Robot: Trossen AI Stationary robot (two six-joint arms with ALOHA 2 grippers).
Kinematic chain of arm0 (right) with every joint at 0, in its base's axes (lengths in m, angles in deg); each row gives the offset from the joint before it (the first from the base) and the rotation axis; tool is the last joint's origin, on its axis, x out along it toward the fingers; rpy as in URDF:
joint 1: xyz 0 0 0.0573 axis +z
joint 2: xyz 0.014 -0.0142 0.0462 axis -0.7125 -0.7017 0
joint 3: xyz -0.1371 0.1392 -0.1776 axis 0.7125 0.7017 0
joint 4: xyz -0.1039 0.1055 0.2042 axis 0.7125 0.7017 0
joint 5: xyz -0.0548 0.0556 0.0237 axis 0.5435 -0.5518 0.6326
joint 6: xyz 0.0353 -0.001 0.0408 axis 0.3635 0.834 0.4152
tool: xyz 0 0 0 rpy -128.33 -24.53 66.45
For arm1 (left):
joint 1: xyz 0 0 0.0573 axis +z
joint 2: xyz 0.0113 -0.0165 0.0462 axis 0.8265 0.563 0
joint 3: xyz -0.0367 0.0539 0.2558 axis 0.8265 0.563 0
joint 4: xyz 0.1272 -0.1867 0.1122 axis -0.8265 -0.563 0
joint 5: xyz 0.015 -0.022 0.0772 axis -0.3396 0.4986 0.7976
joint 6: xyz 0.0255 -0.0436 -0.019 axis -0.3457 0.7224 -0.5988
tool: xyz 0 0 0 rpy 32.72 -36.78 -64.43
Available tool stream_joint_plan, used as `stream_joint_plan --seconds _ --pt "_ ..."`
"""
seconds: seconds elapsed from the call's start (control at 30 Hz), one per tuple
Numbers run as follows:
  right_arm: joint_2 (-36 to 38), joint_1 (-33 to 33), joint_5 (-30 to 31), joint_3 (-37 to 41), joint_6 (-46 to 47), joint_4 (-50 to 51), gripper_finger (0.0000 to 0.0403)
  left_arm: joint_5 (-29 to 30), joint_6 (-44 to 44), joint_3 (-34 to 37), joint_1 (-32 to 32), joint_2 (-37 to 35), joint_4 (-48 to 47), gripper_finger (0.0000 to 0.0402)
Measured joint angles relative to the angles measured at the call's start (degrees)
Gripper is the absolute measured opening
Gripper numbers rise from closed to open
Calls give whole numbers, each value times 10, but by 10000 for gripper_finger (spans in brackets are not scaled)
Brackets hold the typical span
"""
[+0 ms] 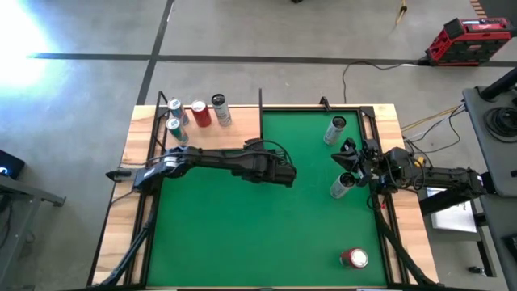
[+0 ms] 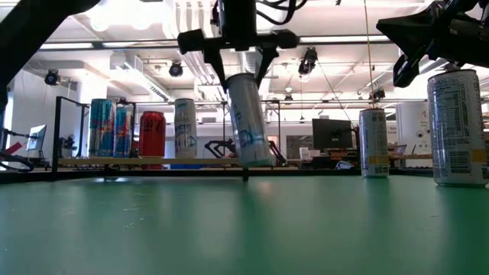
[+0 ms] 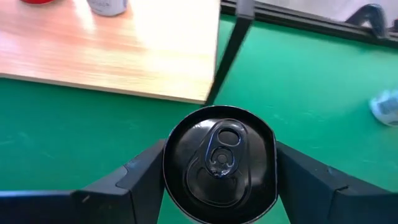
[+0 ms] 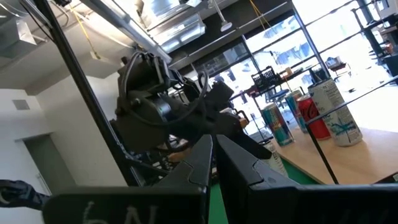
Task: Place canned beverage on shelf
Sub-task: Move the white blue soda can to the top center of the table
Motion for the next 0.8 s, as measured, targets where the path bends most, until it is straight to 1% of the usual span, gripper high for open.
stream_joint_plan --seconds 0.27,0.47,0.8 --pt "0 0 0 0 0 0 13 0 -8 11 13 6 2 236" --pt "0 0 0 0 0 0 13 7 -22 41 23 7 13 237" --pt "0 0 0 0 0 0 13 23 -57 66 22 7 17 272"
